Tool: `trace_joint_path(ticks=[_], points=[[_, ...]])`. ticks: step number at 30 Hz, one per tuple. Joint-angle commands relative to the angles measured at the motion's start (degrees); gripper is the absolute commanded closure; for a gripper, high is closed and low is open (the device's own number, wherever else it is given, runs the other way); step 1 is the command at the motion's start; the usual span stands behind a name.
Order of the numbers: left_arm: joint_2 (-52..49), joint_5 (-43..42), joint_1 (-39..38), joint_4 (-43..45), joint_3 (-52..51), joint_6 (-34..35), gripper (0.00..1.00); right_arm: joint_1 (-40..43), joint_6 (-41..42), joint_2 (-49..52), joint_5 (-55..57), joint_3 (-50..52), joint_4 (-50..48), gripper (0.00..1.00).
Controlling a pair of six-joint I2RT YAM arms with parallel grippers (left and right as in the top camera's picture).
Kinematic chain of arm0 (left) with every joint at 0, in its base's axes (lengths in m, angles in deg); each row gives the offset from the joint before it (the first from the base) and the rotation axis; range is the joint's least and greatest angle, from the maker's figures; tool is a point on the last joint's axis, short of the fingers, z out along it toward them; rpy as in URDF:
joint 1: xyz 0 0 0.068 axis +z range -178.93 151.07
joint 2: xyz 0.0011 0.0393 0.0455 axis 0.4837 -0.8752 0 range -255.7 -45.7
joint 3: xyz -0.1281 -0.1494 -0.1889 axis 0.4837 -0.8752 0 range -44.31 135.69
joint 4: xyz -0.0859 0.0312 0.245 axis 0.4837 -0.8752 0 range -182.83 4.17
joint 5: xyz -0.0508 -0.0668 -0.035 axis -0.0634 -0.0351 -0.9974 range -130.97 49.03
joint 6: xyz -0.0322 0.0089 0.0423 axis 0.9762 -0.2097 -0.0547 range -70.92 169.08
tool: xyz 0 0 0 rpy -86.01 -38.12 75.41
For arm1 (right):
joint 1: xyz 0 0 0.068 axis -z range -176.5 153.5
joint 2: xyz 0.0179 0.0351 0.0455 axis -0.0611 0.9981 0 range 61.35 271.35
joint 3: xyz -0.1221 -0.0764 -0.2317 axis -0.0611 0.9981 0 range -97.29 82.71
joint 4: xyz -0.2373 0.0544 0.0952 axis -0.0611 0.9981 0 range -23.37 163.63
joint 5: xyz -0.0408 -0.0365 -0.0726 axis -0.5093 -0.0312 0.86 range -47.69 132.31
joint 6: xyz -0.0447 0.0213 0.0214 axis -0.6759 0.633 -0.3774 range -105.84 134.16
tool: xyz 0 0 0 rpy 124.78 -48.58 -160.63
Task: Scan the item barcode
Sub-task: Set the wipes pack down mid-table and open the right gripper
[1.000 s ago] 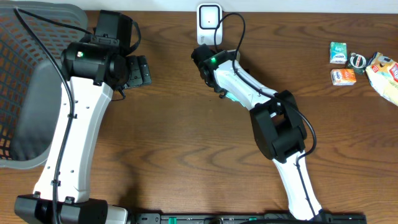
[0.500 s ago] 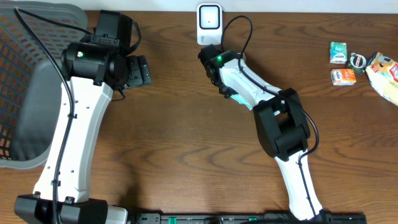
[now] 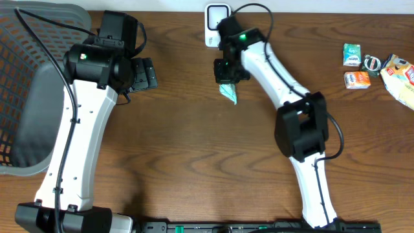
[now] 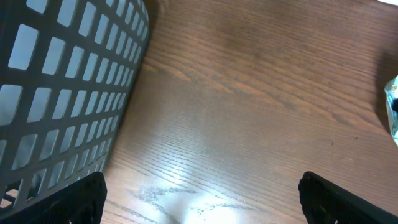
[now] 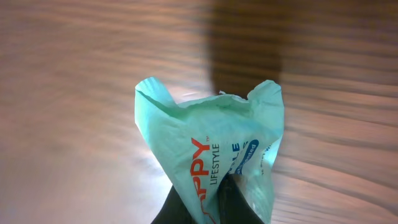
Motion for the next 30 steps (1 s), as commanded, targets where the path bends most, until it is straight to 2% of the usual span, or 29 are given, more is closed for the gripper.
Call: trace_joint_path(ticks=[1, 7, 10, 13, 17, 22, 25, 30], points=[[0.09, 0.70, 0.09, -0.09, -0.17, 0.52, 0.02, 3.61, -8.61, 0.20, -25.03, 1.38, -1.88, 0.99], [0.09, 0.70, 0.09, -0.09, -0.17, 0.52, 0.02, 8.09, -9.73, 0.26, -41.88, 9.53, -8.20, 0.99], [0.09, 0.70, 0.09, -0.09, -0.17, 0.52, 0.02, 9.84, -9.64, 0.26, -46.29, 15.39, -13.60, 0.99], [0.09, 0.70, 0.09, -0.09, -0.17, 0.52, 0.02, 11.47, -9.46, 0.26, -47.25, 20.61, -17.79, 0.99], [0.09, 0.70, 0.09, -0.09, -0.17, 0.52, 0.02, 13.84, -9.44, 0.26, -43.39, 22.82, -17.59, 0.99], [0.09, 0.70, 0.09, -0.09, -0.17, 0.52, 0.02, 16.37, -8.79, 0.02, -36.79, 21.88, -15.23, 0.83], [0.09, 0.70, 0.09, -0.09, -0.17, 0.52, 0.02, 17.59, -8.59, -0.79, -32.63, 20.90, -12.85, 0.68], [0.09, 0.70, 0.09, -0.09, -0.17, 0.52, 0.02, 18.34, -8.74, -4.22, -25.99, 19.37, -9.55, 0.51]])
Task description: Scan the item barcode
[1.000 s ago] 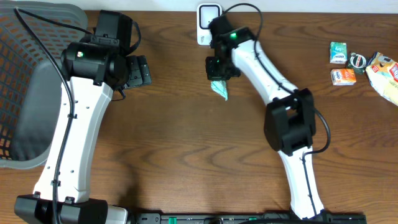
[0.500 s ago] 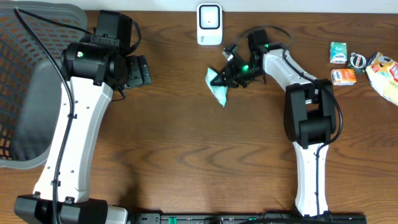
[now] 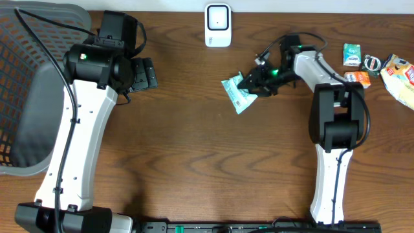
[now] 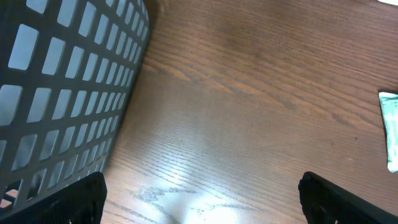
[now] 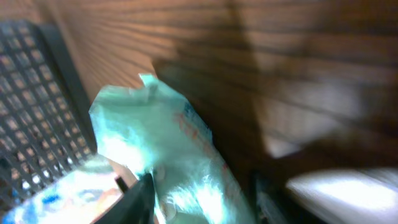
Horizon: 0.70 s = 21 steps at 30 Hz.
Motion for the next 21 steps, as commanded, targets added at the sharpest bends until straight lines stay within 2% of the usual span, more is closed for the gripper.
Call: trace_joint_path(ticks=[1, 6, 10, 17, 21], points=[[0.09, 0.70, 0.09, -0.11, -0.17, 0.52, 0.02, -0.09, -1.03, -4.59, 9.77, -1.73, 1.20, 0.49], [0.09, 0.70, 0.09, -0.11, -0.17, 0.52, 0.02, -1.25, -3.50, -8.50, 11.89, -1.77, 1.97, 0.30], [0.09, 0.70, 0.09, -0.11, -0.17, 0.52, 0.02, -2.99, -3.50, -8.76, 14.38, -1.75, 1.95, 0.23], [0.09, 0.70, 0.09, -0.11, -0.17, 0.52, 0.02, -7.93, -3.43, -7.87, 26.27, -1.27, 1.97, 0.14], [0.09, 0.70, 0.09, -0.11, -0.17, 0.52, 0.02, -10.01, -2.36, -7.87, 30.77, -1.03, 2.01, 0.13]])
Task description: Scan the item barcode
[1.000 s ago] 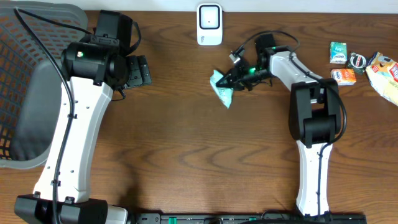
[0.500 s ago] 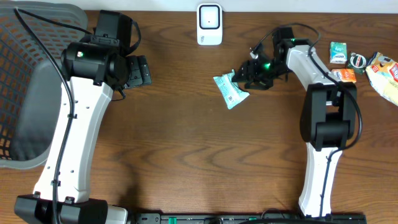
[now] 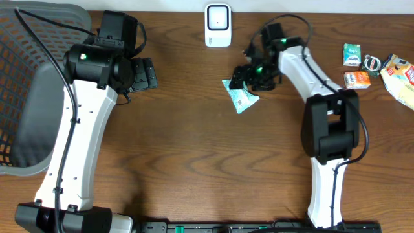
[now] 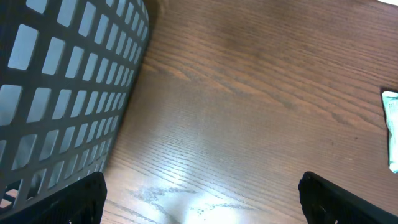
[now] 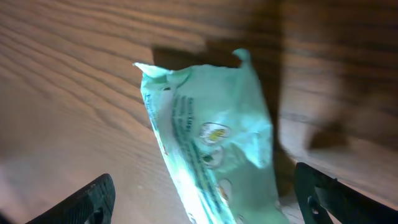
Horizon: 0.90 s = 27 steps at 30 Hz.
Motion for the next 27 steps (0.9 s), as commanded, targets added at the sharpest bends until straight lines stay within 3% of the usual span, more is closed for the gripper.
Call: trace_joint_path(ticks=[1, 5, 10, 18, 27], points=[[0.09, 0.70, 0.09, -0.09, -0.17, 0.52, 0.02, -1.70, 0.90, -0.31, 7.02, 0.13, 0.07, 0.13], [0.09, 0.70, 0.09, -0.09, -0.17, 0.52, 0.02, -2.27, 0.94, -0.31, 7.52, 0.15, 0.07, 0.22], [0.09, 0.70, 0.09, -0.09, -0.17, 0.52, 0.02, -1.81, 0.94, -0.28, 7.48, 1.20, -0.20, 0.42], [0.09, 0.70, 0.09, -0.09, -0.17, 0.52, 0.02, -1.11, -0.20, -0.28, 0.98, 6.75, -6.12, 0.45], [0.09, 0.68, 0.09, -0.09, -0.17, 0.52, 0.02, -1.09, -0.20, -0.39, -6.34, 10.19, -11.15, 0.87]])
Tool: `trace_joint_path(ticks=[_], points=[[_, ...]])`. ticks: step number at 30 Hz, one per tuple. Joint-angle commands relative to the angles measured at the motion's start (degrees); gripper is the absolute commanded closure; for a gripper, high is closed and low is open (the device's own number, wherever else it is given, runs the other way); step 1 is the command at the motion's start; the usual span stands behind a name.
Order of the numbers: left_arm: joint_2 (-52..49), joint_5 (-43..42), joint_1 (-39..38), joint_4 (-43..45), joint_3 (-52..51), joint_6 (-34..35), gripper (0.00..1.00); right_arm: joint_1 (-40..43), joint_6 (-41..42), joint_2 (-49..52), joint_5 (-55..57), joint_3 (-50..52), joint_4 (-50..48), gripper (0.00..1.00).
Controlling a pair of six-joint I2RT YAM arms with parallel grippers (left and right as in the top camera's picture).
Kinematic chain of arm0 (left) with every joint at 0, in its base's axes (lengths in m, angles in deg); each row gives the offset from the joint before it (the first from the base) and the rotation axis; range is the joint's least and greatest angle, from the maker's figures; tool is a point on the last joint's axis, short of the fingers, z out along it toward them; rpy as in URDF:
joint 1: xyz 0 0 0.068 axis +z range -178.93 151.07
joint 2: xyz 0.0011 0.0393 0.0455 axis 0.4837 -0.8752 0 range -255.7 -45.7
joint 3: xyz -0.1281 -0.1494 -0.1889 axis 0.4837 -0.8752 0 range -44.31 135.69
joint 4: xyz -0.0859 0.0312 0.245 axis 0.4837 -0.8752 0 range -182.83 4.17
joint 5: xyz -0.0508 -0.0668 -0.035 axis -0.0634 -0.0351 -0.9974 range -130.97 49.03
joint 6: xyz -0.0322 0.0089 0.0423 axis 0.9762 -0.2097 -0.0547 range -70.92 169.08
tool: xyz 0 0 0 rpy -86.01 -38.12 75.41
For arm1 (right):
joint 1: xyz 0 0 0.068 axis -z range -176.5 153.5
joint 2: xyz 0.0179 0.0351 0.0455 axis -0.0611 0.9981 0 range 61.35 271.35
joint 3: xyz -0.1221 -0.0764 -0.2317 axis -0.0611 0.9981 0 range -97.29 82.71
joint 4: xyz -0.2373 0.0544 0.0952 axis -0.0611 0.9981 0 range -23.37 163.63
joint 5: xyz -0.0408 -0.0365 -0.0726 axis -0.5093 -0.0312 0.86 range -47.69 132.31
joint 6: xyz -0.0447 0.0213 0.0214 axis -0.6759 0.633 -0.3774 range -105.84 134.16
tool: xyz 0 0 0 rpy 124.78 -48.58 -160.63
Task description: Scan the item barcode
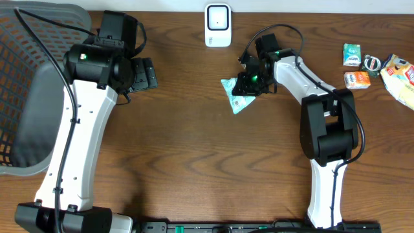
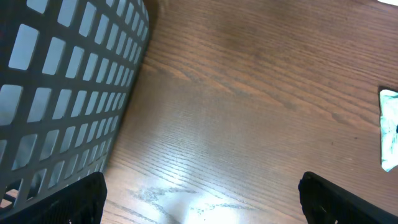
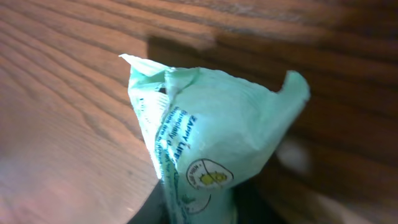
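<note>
The item is a mint-green packet with printed text, on the brown table just below and right of the white scanner. My right gripper sits at its right end. In the right wrist view the packet fills the middle and my right gripper is shut on its lower end. My left gripper hangs open at the left, away from the packet. In its own view the left gripper holds nothing, and the packet shows at the right edge.
A dark mesh basket fills the far left; its wall is close to my left gripper. Small snack packs and a yellow bag lie at the far right edge of the table.
My right gripper was open over the packet lying on the table. It is now shut on the packet's end, and the packet has shifted slightly left. The left arm has not moved.
My right gripper first held the packet hanging just below the scanner. Then the arm reached in from the right with the packet lower on the table. Then the gripper stood open over the lying packet. Now it grips the packet again by a different end.
</note>
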Motion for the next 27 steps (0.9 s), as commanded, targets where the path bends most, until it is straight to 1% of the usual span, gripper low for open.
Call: trace_joint_path(ticks=[1, 2, 4, 9, 12, 15, 23, 27], points=[[0.09, 0.70, 0.09, -0.09, -0.17, 0.52, 0.02, -0.22, -0.28, 0.33, -4.09, 0.96, -0.04, 0.90], [0.09, 0.70, 0.09, -0.09, -0.17, 0.52, 0.02, -0.22, -0.31, 0.31, -5.44, 0.61, -0.07, 0.94], [0.09, 0.70, 0.09, -0.09, -0.17, 0.52, 0.02, -0.22, -0.50, 0.02, -7.61, -0.07, -0.07, 0.99], [0.09, 0.70, 0.09, -0.09, -0.17, 0.52, 0.02, -0.22, -0.48, -2.14, -12.13, -1.31, -0.24, 0.99], [0.09, 0.70, 0.09, -0.09, -0.17, 0.52, 0.02, -0.22, -0.48, -5.29, -14.36, -1.42, -0.28, 0.99], [0.09, 0.70, 0.09, -0.09, -0.17, 0.52, 0.02, -0.22, -0.46, -8.07, -14.58, -1.42, -0.26, 0.99], [0.09, 0.70, 0.09, -0.09, -0.17, 0.52, 0.02, -0.28, -0.44, -19.80, -14.58, -1.42, -0.85, 0.99], [0.09, 0.70, 0.09, -0.09, -0.17, 0.52, 0.02, -0.76, -0.46, -23.65, -14.93, -1.42, -0.83, 0.99]])
